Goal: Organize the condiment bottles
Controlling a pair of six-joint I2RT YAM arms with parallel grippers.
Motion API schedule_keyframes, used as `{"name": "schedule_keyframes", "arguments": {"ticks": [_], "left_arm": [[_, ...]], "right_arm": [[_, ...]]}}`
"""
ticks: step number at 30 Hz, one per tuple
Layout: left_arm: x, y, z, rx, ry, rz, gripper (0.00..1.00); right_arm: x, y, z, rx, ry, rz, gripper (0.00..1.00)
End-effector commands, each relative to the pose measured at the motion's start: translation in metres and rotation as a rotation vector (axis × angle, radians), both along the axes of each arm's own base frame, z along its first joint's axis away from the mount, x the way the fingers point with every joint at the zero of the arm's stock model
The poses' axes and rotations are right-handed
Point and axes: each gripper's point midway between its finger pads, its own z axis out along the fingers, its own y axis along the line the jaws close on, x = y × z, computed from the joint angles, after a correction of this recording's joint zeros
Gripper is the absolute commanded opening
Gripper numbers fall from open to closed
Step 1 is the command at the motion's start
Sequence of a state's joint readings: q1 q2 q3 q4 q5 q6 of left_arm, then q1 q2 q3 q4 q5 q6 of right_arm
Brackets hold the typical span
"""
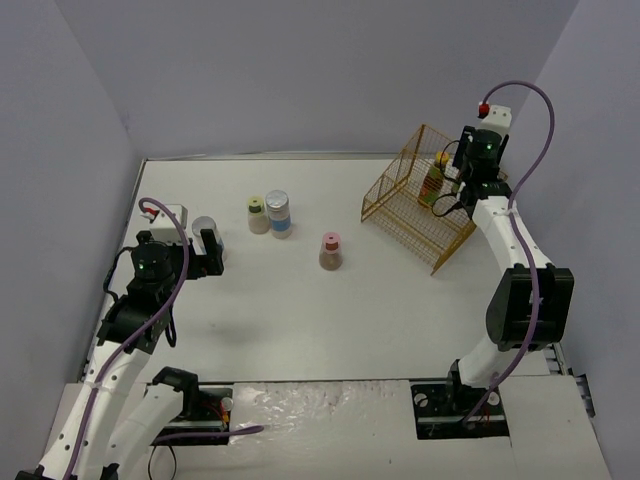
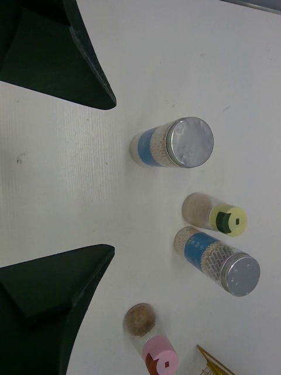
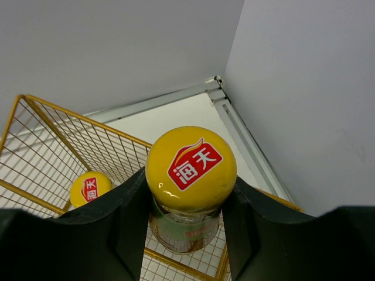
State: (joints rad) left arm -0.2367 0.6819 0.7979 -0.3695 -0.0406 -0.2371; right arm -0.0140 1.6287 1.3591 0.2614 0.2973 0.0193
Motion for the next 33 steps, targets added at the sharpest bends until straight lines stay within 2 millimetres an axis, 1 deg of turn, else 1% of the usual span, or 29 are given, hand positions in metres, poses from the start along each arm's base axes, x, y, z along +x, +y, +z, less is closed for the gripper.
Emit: {"name": "schedule_keyframes", "arguments": {"ticks": [1,4,7,11,19,20,24,27,30,33], "left_arm": [[0.007,-0.004,0.029,-0.014,-0.086,-0.016,0.97],[0.007,-0.004,0.030,-0.015,-0.087,-0.017,0.97],[0.007,-0.005,0.029,-0.016,-0.084,-0.018,0.97],[0.007,-0.005,0.028,-0.016,-0.082,-0.020,0.97],[0.007,-0.005,0.028,-0.018,-0.080,-0.021,0.97],[0.007,-0.005,0.027,-0.019,-0.079,-0.021,0.97],[0.007,-0.006,0.028,-0.021,-0.082,-0.022,0.97],[0.007,-0.006,0.028,-0.022,-0.082,-0.022,0.97],[0.007,-0.006,0.028,-0.024,-0.083,-0.022,0.97],[0.007,-0.006,0.028,-0.023,-0.081,-0.025,0.97]], "right_arm": [[0.008,-0.007,0.066,0.012,-0.272,-0.024,0.00],[0.011,-0.006,0.039,0.025,-0.223,-0.026,0.00],[0.012,-0.004,0.023,0.041,-0.197,-0.021,0.07],[0.014,-0.002,0.007,0.060,-0.169,-0.011,0.18],[0.009,0.002,-0.014,0.083,-0.131,0.000,0.36],[0.008,0.002,-0.014,0.084,-0.130,0.000,0.40],[0.001,0.005,-0.002,0.092,-0.149,0.015,0.49],[-0.004,0.008,0.010,0.096,-0.161,0.032,0.55],[-0.007,0.012,0.015,0.098,-0.149,0.051,0.60],[-0.012,0.017,0.024,0.101,-0.152,0.078,0.64]]}}
